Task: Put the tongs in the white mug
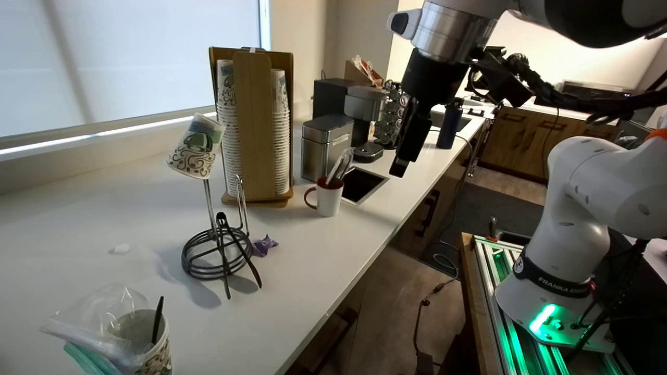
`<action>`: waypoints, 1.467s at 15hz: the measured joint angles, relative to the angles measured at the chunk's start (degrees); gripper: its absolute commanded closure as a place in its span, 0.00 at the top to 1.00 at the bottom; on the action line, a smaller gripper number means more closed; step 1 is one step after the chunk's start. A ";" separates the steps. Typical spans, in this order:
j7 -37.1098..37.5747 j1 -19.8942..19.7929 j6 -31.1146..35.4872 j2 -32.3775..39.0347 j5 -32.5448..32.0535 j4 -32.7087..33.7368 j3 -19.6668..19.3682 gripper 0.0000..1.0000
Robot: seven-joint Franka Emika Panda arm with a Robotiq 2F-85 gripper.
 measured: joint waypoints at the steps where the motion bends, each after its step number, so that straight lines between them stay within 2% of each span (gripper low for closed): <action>1: 0.00 0.00 0.00 0.00 0.00 0.00 0.00 1.00; 8: -0.12 -0.56 1.51 0.63 -4.13 0.02 -2.06 1.00; 10: 0.33 -0.74 4.61 1.66 -7.22 0.06 -0.92 1.00; 14: 6.64 -2.47 8.21 4.23 -16.67 0.66 5.24 1.00; 19: 7.39 -3.18 8.17 4.87 -17.78 1.31 5.87 1.00; 22: 10.48 -3.68 5.99 7.64 -18.07 1.41 6.88 1.00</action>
